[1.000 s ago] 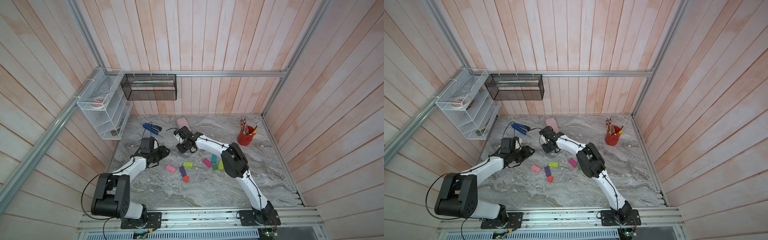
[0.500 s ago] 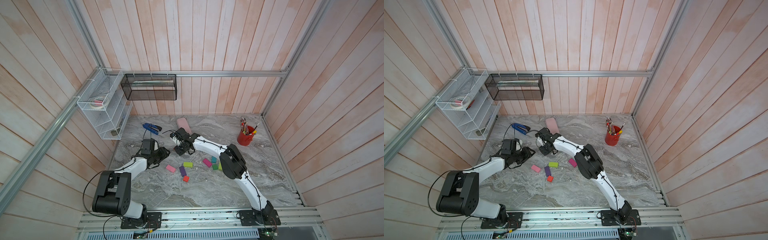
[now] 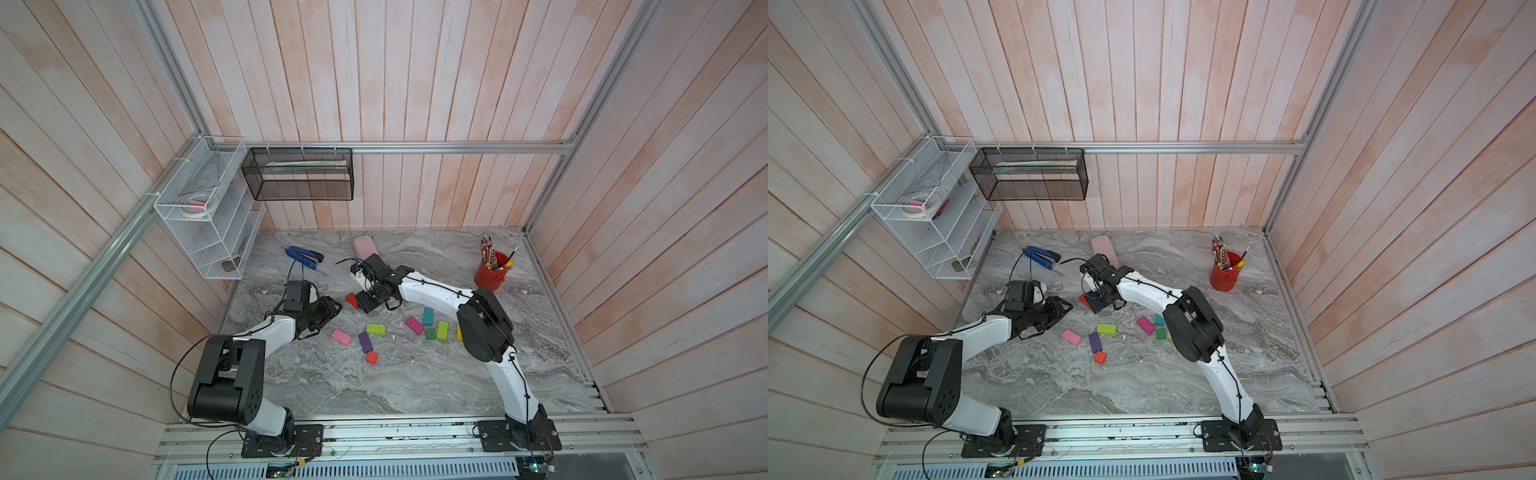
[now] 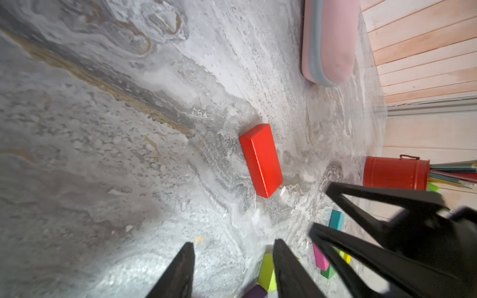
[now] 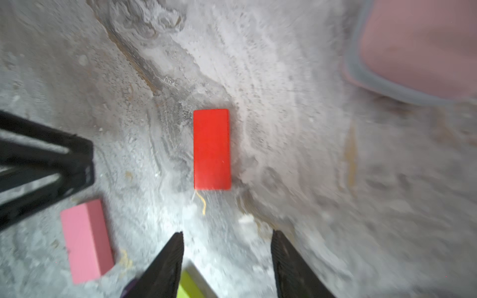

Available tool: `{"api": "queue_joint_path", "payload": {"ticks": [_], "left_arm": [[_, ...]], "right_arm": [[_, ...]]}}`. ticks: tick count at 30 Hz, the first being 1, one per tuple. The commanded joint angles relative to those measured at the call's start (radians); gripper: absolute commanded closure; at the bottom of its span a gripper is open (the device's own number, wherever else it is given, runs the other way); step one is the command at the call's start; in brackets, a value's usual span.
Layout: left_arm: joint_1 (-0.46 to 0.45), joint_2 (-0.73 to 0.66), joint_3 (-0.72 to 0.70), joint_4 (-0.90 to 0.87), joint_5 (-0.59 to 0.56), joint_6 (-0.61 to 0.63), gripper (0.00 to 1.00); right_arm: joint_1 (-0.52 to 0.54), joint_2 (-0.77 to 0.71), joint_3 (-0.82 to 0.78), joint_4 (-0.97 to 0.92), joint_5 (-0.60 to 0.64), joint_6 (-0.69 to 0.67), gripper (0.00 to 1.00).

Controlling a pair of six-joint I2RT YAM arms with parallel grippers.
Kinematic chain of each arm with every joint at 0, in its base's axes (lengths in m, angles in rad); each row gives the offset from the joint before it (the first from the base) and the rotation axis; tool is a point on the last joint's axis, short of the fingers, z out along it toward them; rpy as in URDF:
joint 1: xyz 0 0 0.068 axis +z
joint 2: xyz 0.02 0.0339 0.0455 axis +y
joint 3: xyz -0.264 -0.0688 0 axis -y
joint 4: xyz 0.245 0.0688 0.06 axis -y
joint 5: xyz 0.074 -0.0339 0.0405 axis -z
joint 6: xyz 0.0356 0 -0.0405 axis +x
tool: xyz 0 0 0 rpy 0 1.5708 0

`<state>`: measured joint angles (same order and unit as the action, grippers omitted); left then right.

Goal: Assemble the letter v with building blocks
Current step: Adjust the building block at the center of the board, then assemble the building block at the center of the board.

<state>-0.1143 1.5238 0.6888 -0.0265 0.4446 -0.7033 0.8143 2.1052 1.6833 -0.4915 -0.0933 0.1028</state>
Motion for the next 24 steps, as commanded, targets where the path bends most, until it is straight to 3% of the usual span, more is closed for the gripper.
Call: {"api": "queue_joint_path", "payload": {"ticks": [1,5,10,21,24], "left_arm": [[-0.002,0.033,0.011,0.043,0.046,-0.007,0.53],[-0.005,0.059,0.026,0.05,0.06,-0.005,0.6],[-0.007,0.072,0.035,0.059,0.073,-0.013,0.66],[-0.012,0.073,0.018,0.082,0.082,-0.032,0.88],[-0.012,0.072,0.008,0.086,0.08,-0.033,0.89]], "right_arm": [[-0.021,-0.149,-0.176,0.129,-0.024,-0.057,0.42],[-0.021,-0.25,-0.37,0.217,-0.051,-0.107,0.4],[-0.02,-0.279,-0.457,0.268,-0.108,-0.12,0.39],[0.017,-0.153,-0.389,0.25,-0.155,-0.213,0.4],[0.027,-0.117,-0.36,0.215,-0.143,-0.248,0.4]]}}
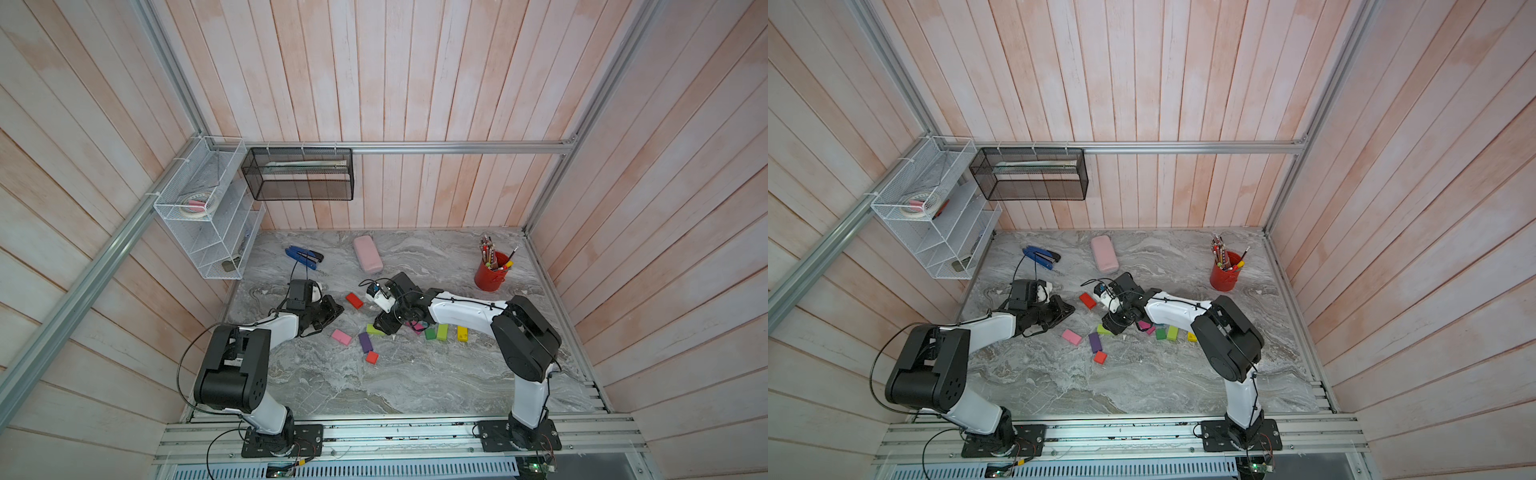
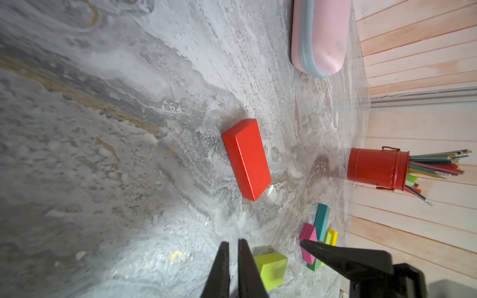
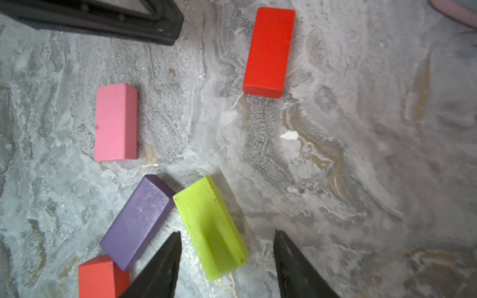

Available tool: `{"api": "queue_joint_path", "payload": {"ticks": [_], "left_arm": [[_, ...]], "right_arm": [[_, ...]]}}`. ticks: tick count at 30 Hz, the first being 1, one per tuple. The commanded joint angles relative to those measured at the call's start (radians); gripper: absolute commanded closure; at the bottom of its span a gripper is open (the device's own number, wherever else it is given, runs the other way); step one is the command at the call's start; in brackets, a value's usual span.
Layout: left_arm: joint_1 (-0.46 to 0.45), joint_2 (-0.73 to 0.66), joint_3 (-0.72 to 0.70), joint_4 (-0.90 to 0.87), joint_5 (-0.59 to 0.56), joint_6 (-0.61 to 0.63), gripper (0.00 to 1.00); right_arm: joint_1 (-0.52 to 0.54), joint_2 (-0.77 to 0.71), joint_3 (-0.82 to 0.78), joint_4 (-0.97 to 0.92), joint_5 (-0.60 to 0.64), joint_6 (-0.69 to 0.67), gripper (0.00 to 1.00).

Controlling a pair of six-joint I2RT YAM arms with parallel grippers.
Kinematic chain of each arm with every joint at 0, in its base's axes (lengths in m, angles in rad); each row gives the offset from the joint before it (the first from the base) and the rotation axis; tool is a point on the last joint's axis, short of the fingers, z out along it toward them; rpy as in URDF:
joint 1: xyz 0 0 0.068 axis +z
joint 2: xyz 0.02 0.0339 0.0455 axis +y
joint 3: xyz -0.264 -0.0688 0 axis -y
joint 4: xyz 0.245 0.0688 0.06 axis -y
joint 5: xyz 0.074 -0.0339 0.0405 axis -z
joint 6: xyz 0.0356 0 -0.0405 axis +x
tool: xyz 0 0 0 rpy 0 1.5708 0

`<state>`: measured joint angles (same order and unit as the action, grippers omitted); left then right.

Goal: Assemble the letter v with building blocks
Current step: Assemble the building block at the center of the board.

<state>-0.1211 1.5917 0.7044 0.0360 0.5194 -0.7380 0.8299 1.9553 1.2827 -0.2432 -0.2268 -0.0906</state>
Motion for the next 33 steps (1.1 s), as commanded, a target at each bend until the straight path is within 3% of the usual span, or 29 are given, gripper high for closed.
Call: {"api": "queue_joint_path", "payload": {"ticks": [1,8,12,14,19,33], "left_arm": [[-0.005,0.007,-0.007,0.024,0.005,0.003,0.9],[-0.005,0.029,-0.003,0.043,0.032,-0.001,0.98],[-0.005,0.038,0.0,0.049,0.034,-0.003,1.0],[-0.005,0.042,0.001,0.053,0.037,-0.004,1.0],[-0.005,0.059,0.003,0.066,0.045,-0.012,1.0],[-0.005,0.071,0.004,0.073,0.05,-0.02,1.0]], "right_arm": [[0.016,0.042,0.048,-0.043,-0.003,-0.066,0.4],[0.031,0.083,0.057,-0.071,0.031,-0.088,0.41],[0.057,0.122,0.075,-0.113,0.088,-0.11,0.47],[0.063,0.135,0.074,-0.123,0.102,-0.113,0.58],[0.063,0.131,0.068,-0.122,0.133,-0.103,1.0],[0.021,0.177,0.139,-0.024,0.115,0.036,1.0]]}}
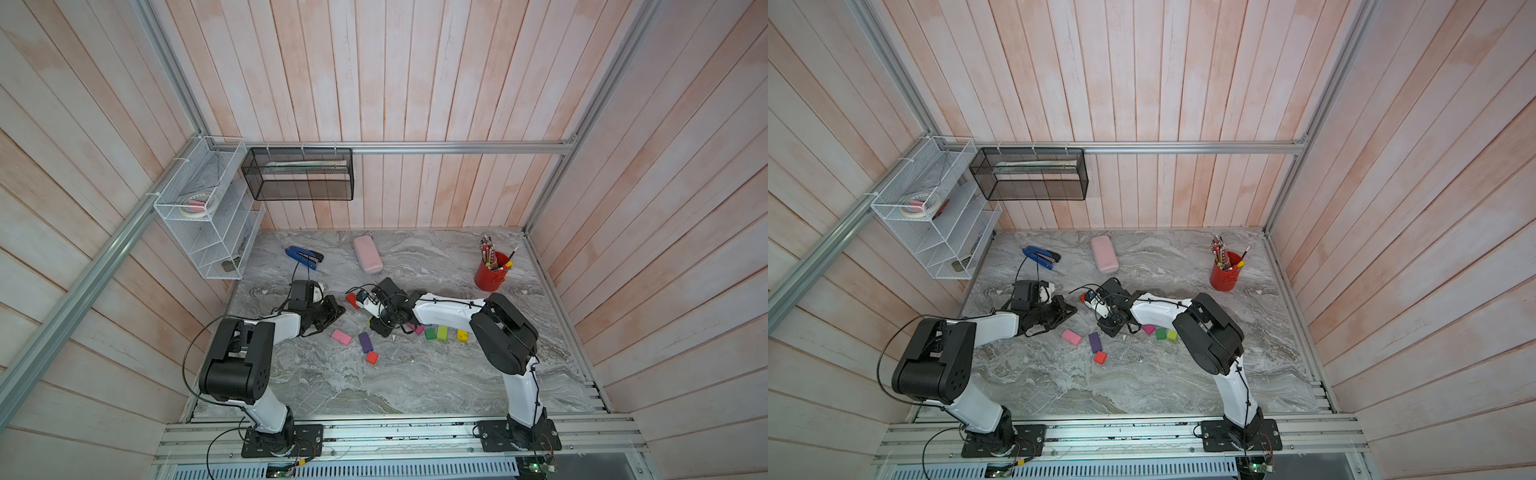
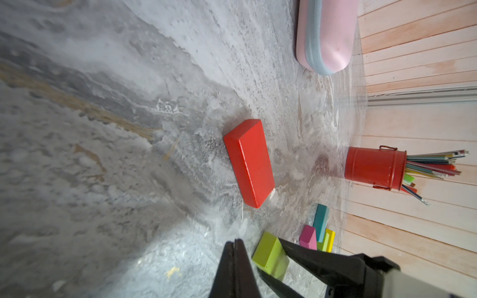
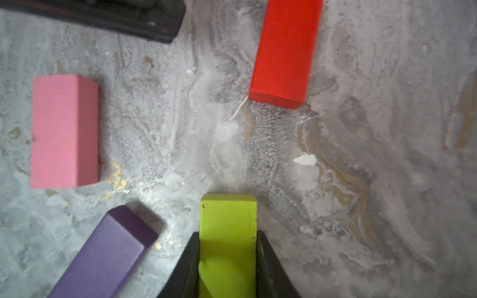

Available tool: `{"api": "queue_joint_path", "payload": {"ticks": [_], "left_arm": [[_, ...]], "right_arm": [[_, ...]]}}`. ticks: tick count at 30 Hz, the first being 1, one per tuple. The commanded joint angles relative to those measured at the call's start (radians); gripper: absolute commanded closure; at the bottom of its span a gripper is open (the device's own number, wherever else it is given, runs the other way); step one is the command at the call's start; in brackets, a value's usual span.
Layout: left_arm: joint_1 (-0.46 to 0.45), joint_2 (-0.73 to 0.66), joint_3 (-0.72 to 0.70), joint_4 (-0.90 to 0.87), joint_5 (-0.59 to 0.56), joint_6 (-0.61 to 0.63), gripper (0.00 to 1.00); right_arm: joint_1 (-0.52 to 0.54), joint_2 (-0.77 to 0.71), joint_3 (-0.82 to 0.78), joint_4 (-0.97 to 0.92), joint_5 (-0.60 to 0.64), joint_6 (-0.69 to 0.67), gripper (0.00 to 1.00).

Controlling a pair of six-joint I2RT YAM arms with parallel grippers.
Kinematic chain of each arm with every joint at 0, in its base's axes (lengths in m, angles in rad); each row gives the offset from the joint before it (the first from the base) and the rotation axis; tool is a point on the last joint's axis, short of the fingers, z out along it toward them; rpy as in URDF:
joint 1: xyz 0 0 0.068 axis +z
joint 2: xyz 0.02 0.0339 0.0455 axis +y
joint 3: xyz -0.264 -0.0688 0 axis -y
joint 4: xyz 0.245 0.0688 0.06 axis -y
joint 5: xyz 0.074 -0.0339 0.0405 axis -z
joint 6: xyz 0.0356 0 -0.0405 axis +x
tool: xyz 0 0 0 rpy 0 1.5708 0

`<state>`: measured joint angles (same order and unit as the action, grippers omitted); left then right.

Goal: Assemble the letter v with building blocks
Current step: Assemble the building block at the center of the board.

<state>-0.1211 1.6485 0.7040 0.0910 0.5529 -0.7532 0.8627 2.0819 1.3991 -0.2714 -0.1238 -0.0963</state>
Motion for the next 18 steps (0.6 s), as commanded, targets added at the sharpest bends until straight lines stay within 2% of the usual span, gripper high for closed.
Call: {"api": "queue_joint_path", "payload": {"ticks": [1,18], "left_arm": [[-0.005,0.017,0.005,0.019,0.018,-0.004,1.0],[-0.005,0.034,-0.003,0.043,0.025,-0.012,1.0]], "right_arm": [[-0.012,0.06,0.032,0.006,0.012,0.047,1.0],[-0.021,0.151,0.101,0.006,0.004,0.125,1.0]]}}
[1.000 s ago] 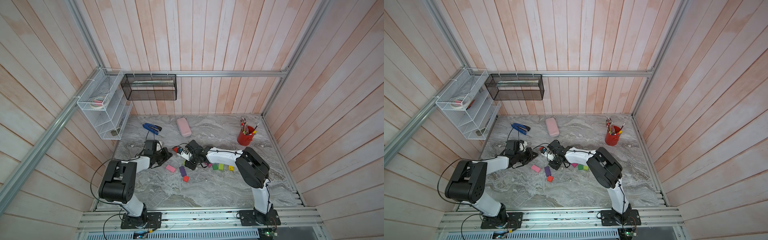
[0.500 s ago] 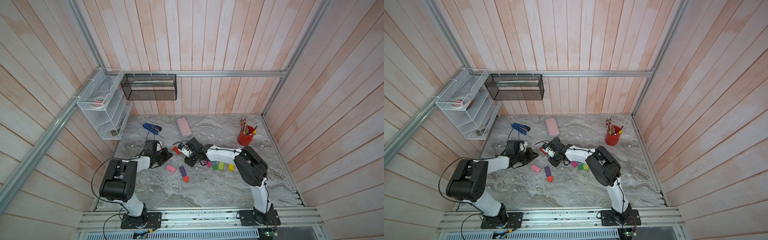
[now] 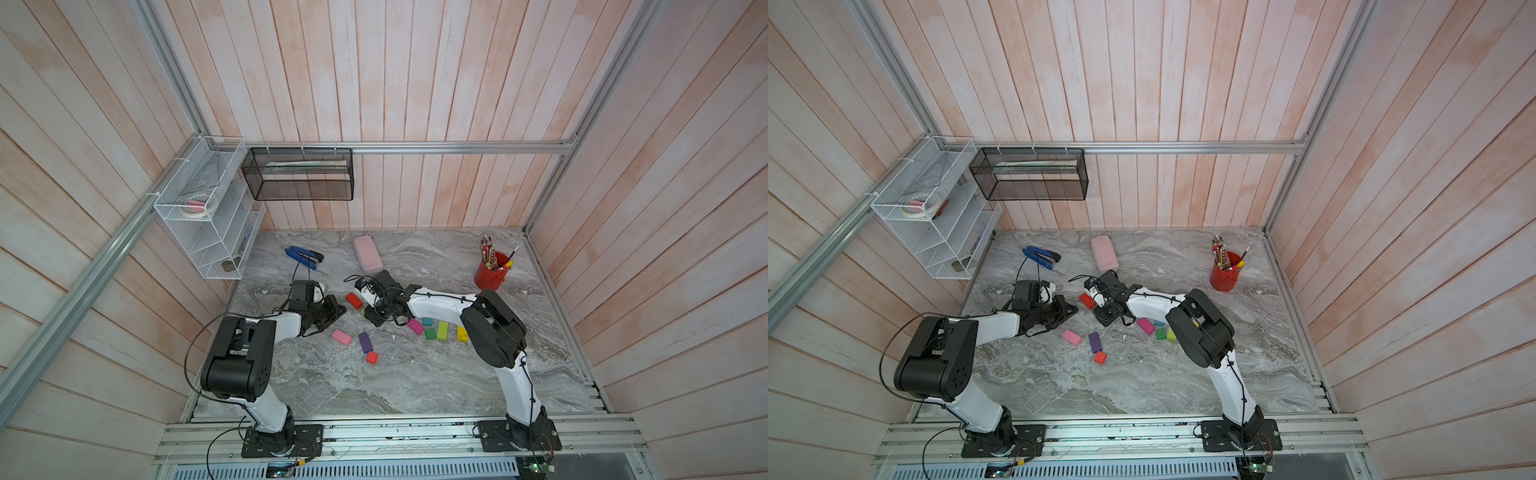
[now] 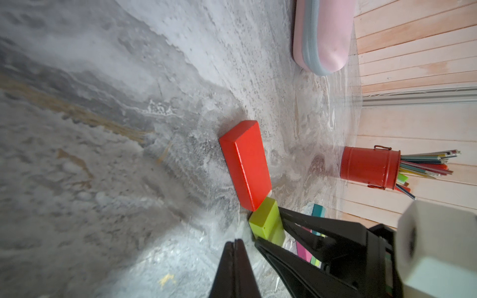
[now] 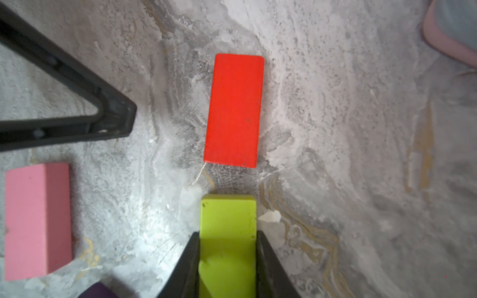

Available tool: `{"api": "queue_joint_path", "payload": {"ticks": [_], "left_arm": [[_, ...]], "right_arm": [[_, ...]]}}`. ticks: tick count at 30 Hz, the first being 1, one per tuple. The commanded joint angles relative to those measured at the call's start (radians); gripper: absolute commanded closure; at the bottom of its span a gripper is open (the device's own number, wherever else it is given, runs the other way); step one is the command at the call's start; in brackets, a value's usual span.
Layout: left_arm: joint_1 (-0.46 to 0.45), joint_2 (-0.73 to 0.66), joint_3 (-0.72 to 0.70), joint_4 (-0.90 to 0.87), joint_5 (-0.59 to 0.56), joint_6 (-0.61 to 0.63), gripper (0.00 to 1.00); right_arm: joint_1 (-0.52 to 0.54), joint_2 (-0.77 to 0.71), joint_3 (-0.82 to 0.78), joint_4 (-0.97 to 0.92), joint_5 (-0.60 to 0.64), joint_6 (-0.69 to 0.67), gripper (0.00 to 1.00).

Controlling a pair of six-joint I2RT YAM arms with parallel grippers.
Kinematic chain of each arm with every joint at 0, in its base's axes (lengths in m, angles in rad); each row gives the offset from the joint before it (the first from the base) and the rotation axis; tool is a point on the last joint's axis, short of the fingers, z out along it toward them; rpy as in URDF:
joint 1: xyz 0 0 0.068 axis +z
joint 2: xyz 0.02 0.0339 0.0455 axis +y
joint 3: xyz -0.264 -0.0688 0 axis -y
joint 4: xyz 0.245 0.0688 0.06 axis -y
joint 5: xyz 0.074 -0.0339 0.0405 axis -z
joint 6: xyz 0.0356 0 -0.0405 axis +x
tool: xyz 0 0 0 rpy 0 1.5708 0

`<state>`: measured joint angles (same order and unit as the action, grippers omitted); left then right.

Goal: Assemble the letter v with building blocks
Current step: Assemble the building block at the center of the board.

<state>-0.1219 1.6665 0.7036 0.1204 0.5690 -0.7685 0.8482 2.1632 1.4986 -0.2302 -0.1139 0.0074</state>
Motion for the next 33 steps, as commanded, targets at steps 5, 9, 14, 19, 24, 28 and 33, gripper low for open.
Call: {"api": "queue_joint_path", "payload": {"ticks": [5,9,14,19,24,28,33], "left_arm": [[-0.004,0.022,-0.004,0.008,0.011,0.008,1.0],[-0.004,0.028,-0.002,0.012,0.015,0.008,1.0],[-0.004,0.028,-0.003,0.013,0.017,0.006,1.0],[-0.007,0.034,-0.003,0.013,0.02,0.004,1.0],[-0.007,0.044,-0.002,0.02,0.026,0.003,1.0],[-0.009,0.05,0.001,0.022,0.03,0.003,1.0],[-0.011,0.05,0.0,0.02,0.031,0.004,1.0]], "right_arm": [[-0.007,0.084,0.019,-0.045,0.008,0.021,1.0],[-0.006,0.096,0.03,-0.048,0.012,0.026,1.0],[-0.006,0.099,0.038,-0.046,0.003,0.028,1.0],[-0.006,0.104,0.049,-0.063,0.016,0.03,0.97],[-0.008,0.088,0.056,-0.059,0.001,0.049,0.83],[-0.011,0.089,0.079,-0.07,-0.024,0.067,0.77],[-0.011,0.074,0.084,-0.074,-0.048,0.074,0.67]]}}
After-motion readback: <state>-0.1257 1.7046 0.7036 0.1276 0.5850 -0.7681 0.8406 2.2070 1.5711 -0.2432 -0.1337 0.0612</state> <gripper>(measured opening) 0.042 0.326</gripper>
